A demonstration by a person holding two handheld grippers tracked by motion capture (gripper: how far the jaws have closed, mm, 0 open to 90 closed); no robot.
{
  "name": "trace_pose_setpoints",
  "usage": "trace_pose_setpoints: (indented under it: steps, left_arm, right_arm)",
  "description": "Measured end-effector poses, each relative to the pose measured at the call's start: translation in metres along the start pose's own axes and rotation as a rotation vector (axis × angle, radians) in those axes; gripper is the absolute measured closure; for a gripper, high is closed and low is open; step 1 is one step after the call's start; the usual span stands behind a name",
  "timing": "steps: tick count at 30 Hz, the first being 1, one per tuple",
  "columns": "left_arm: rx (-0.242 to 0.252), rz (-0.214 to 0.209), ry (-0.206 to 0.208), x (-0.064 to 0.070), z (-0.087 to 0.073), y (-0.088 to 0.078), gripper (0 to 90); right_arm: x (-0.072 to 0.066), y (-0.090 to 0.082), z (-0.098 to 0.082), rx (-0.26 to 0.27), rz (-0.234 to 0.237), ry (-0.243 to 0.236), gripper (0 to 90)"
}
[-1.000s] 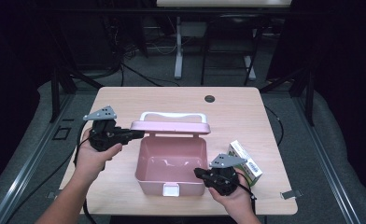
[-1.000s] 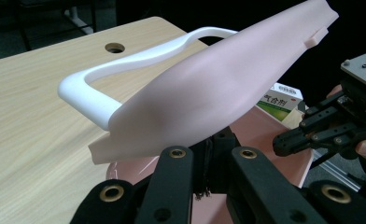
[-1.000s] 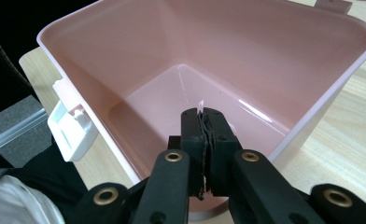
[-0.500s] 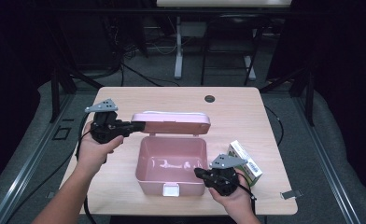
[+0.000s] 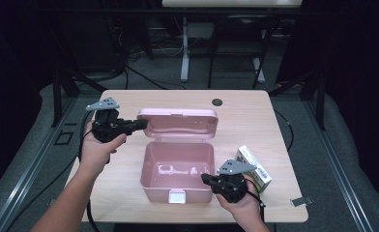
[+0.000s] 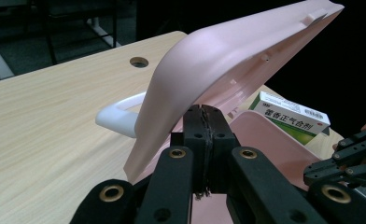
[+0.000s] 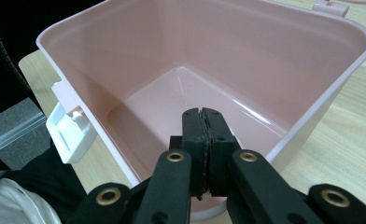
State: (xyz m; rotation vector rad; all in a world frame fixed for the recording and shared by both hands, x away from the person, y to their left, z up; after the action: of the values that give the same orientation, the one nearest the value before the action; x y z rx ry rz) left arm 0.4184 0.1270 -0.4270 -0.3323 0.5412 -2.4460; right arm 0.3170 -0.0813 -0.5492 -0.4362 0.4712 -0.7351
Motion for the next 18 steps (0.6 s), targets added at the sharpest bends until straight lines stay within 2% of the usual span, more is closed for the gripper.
trace_pose_setpoints:
  steps: [18]
  left_arm:
    - [-0.015, 0.054, 0.003, -0.017, -0.004, 0.009, 89.2]
  right_arm:
    - [0.0, 0.0, 0.0, 0.002, 0.002, 0.004, 89.5]
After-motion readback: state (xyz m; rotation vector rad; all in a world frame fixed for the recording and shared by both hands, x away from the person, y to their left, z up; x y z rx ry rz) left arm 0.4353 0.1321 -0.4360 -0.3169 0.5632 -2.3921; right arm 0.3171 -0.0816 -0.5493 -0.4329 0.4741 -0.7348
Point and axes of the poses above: each handheld gripper's, and its own axes: y roughly forward along the jaws, z roughly out of its top, x roughly to its right, the point moved 10 cm from there along y, roughly forward along the jaws, and after that the axes turned 7 degrees about y, right-handed, at the moved point
